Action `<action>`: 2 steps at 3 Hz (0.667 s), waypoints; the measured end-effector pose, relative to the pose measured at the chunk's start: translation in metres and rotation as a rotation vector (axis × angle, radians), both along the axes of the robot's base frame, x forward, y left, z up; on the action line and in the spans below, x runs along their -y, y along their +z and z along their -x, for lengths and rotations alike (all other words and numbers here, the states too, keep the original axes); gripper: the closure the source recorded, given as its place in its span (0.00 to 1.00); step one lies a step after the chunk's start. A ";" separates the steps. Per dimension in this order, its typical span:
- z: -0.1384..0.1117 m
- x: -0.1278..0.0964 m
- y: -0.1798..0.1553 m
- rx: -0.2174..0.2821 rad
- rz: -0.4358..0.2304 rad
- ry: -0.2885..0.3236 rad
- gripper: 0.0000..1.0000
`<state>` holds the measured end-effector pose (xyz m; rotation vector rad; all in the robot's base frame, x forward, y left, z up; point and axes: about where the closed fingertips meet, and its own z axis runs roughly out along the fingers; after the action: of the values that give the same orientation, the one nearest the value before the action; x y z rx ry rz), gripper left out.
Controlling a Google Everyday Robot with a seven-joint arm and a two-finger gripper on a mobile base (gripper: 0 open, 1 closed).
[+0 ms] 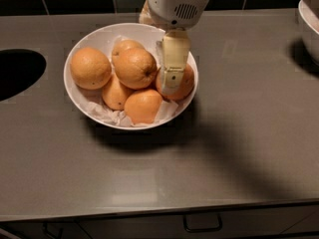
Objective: Pick orange from white bowl
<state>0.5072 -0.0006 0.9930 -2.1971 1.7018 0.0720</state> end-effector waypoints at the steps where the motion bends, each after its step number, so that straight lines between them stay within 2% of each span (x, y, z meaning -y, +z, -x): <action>1: -0.007 -0.005 0.002 0.026 -0.008 -0.067 0.00; 2: -0.014 -0.013 0.008 0.057 -0.010 -0.152 0.00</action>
Offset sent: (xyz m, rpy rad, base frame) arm 0.0215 0.0195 0.0102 -0.0005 -0.0740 -0.2622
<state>0.5213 0.0128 1.0006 -2.0357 1.8256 -0.0204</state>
